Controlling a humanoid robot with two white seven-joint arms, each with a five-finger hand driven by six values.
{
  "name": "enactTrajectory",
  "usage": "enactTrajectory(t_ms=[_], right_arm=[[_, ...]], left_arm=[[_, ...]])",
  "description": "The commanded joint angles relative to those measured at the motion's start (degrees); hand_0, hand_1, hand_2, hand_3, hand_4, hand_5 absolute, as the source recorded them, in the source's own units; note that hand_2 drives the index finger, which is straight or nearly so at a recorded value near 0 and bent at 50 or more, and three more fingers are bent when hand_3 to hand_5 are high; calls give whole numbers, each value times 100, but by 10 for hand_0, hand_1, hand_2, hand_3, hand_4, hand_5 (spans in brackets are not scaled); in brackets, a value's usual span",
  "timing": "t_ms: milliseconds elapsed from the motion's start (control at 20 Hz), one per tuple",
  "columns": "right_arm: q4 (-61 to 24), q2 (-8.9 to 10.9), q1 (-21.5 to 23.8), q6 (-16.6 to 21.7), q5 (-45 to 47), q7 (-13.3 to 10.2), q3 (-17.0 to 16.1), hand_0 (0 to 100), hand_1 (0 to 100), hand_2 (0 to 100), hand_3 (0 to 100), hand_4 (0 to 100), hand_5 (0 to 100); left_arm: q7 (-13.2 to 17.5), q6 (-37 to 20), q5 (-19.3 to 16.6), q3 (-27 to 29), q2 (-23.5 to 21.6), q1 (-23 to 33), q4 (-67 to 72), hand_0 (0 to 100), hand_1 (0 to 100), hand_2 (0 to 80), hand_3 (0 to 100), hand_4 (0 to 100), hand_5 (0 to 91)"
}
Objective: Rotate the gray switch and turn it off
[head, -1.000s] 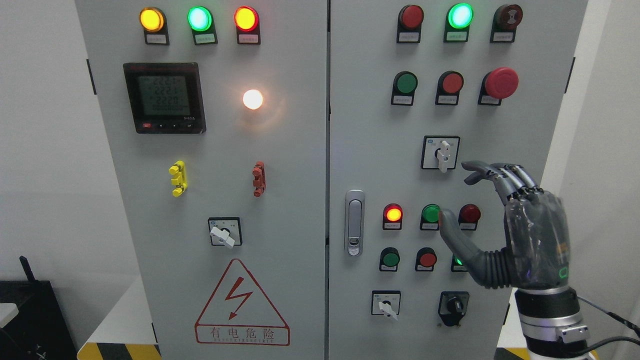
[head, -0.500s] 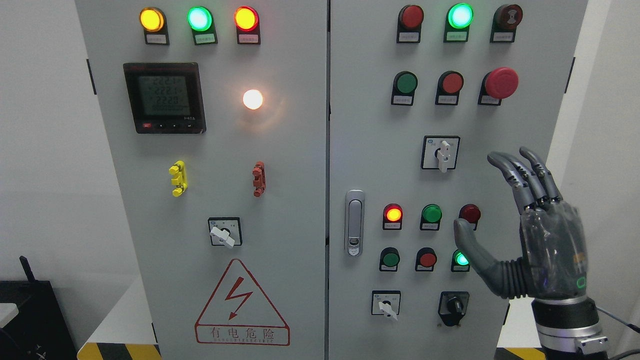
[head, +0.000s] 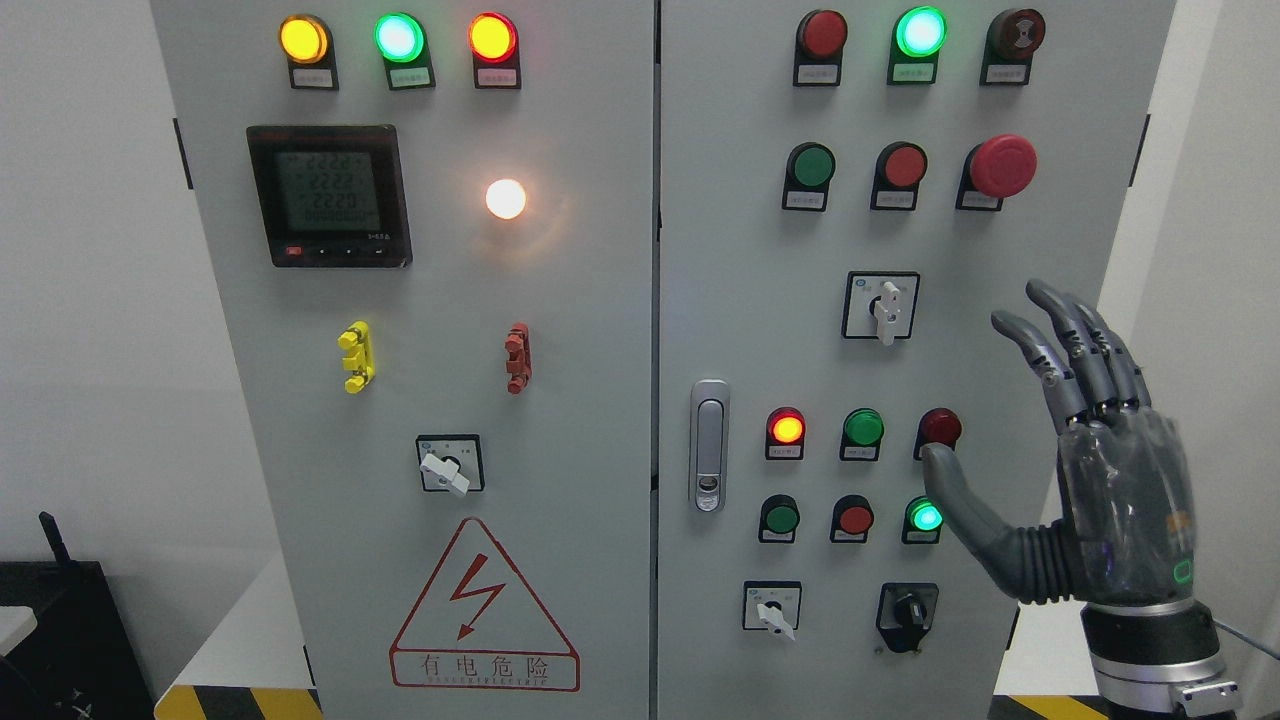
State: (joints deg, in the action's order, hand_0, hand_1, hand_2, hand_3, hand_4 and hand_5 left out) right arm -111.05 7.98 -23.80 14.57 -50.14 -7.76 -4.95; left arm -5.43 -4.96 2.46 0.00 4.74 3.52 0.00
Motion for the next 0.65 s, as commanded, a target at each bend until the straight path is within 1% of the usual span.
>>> enactTrajectory(t_ms=[0,600], right_arm=[[-57,54,24,2,4,2,-6,331,290,136,105,0,0],[-57,55,42,2,13,2,21,321,292,137,121,0,0]], left_arm=[[6,-5,0,-9,0,0,88,120,389,0,0,0,0],[6,-5,0,-9,0,0,79,120,389,0,0,0,0]])
